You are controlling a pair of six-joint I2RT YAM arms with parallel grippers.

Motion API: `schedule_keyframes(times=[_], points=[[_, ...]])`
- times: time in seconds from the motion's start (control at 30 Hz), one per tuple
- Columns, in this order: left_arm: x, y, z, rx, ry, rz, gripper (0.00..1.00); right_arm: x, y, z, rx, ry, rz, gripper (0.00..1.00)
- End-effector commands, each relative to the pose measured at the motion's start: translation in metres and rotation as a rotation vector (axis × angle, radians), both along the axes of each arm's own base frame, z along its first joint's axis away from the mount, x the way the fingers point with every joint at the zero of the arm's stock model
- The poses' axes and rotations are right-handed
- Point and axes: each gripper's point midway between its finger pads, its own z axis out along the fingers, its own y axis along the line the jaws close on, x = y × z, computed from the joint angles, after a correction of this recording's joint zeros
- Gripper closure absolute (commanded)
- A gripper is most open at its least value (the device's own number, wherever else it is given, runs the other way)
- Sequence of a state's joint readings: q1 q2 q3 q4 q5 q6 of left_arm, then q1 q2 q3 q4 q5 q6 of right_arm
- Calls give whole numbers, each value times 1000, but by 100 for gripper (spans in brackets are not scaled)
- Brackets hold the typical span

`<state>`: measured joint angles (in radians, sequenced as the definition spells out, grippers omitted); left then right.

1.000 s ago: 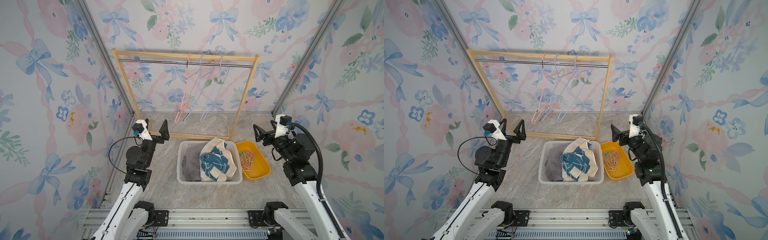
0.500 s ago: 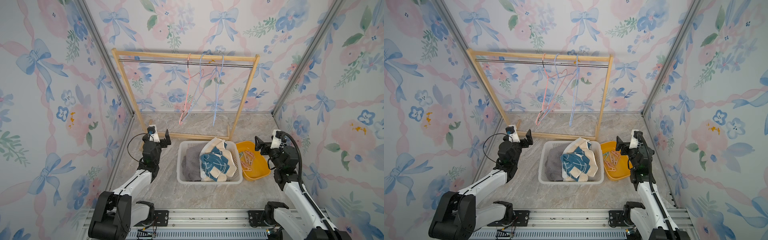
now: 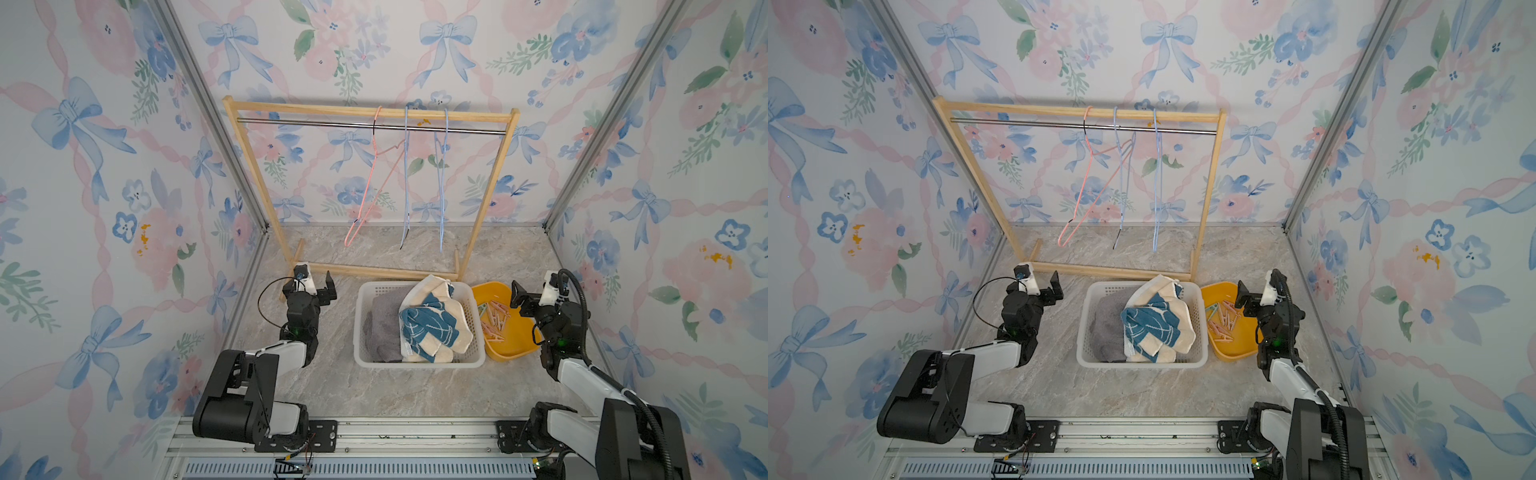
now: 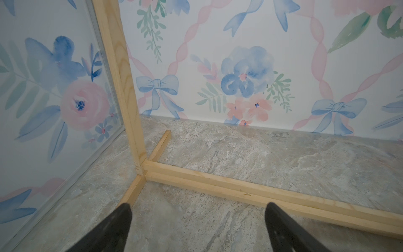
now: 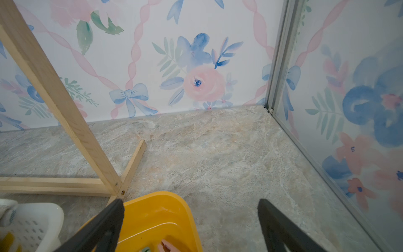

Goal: Remove the clothespins securing towels to the hanger
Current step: Reset both arms

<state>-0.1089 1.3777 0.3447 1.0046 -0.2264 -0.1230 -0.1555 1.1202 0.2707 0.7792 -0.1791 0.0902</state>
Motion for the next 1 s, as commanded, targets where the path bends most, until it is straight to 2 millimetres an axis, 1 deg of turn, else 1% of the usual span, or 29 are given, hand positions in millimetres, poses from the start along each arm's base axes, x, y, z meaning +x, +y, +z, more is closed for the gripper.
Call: schedule_keyframes(times=[0.0,0.13,0.3,0.4,0.47,0.57,0.67,0.8,0.97], points=[[-7,0,15,21,-68,-17,2,2,1,6,15,-63,8,2],[-12,-4,14,32,-70,-39,2,8,9,-8,30,-41,40,2],[-15,-7,14,45,-69,-35,2,11,14,-15,11,-13,47,2],[-18,-15,13,74,-58,-45,2,11,21,-19,-21,2,59,3],[-18,-18,11,96,-51,-47,2,12,22,-20,-29,5,62,3],[-18,-12,7,95,-39,-16,2,13,23,-22,-30,7,62,2],[-17,-16,4,114,-23,-36,2,12,23,-22,-34,12,60,3],[-19,-15,1,110,-19,-36,2,12,25,-23,-36,16,63,3],[-24,-20,-9,133,-13,-50,2,11,26,-26,-38,23,66,2]])
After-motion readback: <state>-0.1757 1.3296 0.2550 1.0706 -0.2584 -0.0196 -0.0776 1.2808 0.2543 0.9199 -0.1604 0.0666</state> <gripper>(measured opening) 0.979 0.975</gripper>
